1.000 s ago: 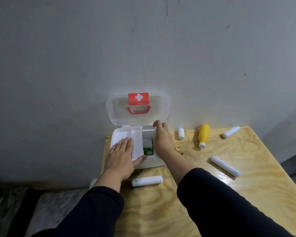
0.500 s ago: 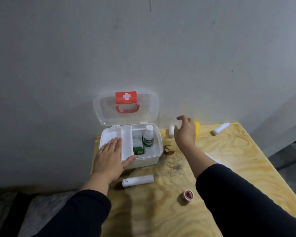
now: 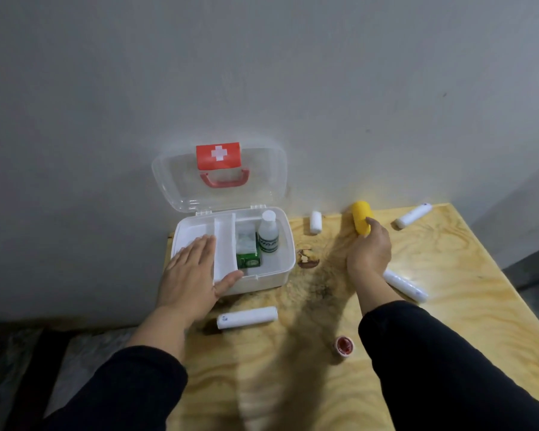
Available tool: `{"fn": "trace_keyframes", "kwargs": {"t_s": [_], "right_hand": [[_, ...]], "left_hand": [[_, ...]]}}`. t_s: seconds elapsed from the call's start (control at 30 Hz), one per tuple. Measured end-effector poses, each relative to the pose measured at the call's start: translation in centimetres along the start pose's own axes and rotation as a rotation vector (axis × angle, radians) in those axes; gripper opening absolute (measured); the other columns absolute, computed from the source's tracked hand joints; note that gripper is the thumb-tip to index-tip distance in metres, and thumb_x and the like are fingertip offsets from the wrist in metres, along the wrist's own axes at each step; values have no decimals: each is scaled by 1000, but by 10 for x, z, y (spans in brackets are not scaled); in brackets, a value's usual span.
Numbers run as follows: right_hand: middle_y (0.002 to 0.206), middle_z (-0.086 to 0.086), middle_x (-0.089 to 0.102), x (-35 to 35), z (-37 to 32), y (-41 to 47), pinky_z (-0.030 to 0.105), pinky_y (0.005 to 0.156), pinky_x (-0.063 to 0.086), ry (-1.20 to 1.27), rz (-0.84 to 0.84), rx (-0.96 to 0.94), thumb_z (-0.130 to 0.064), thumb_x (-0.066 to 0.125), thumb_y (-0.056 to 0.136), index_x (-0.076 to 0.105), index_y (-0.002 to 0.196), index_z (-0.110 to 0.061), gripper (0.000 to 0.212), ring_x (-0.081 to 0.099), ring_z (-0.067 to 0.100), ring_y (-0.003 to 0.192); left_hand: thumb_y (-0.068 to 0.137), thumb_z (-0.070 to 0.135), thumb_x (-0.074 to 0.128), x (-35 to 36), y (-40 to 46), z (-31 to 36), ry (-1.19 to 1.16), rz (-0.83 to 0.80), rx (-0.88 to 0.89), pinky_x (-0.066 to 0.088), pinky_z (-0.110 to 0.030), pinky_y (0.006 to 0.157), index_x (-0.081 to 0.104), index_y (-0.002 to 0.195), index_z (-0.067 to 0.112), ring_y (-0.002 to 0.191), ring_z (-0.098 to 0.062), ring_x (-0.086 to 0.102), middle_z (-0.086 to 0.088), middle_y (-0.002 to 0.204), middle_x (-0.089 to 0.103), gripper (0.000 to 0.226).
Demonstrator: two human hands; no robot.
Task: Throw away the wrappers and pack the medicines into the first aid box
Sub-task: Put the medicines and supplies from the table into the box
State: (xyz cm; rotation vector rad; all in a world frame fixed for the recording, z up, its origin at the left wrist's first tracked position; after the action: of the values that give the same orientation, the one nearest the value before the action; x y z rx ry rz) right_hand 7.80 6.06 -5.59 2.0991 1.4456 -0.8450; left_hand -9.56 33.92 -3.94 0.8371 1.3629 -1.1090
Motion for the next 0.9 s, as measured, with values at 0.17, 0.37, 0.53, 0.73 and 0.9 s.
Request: {"fn": "trace_keyframes", "kwargs": {"t_s": [0.17,0.37,0.53,0.73,0.9], "right_hand": [[116,11,66,-28,-18,12,36,87,48,47,27,-80,-14,46,96,57,124,-15,30,61,32,105],[99,6,67,-49,-43,10,29,71,43,301,-96,-226,-29,50,96,53,110,-19,18,64,25,96],[100,11,72,-65,-78,-10,23,68,49,430,-121,-323,-27,57,93,60,102,-14,16,68,21,91],[109,13,71,-65,-120,-49,33,82,57,488,-324,-424,-20,64,89,60,105,-12,18,68,22,98],[106,11,71,-45,-130,-83,40,83,59,439,-422,-474,-17,66,87,61,104,-15,18,69,21,96]], "left_hand": [[54,89,-26,-1,-1,1,-1,-12,6,5,-34,123,-3,155,17,152,-15,2,0,165,0,127],[60,89,-18,-2,0,2,-11,-32,-4,6,-36,124,-3,155,16,152,-16,2,-1,165,0,120],[68,83,-5,-9,-4,5,-24,-44,2,6,-36,124,-2,156,16,152,-16,2,-2,165,-1,111],[85,76,15,-16,-7,9,-38,-54,-2,5,-36,124,1,156,14,152,-18,4,-3,165,2,95],[87,73,22,-20,-9,10,-38,-31,2,10,-37,123,7,155,11,150,-21,12,-6,164,11,93]]}}
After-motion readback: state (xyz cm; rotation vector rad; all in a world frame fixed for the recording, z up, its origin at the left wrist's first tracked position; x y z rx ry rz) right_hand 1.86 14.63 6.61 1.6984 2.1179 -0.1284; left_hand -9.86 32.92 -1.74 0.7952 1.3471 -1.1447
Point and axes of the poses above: each hand's wrist, its own y-axis towards the middle knuckle, its own x-axis out of the palm, z = x × y, the point moved 4 cm from there along y, towards the middle knuckle
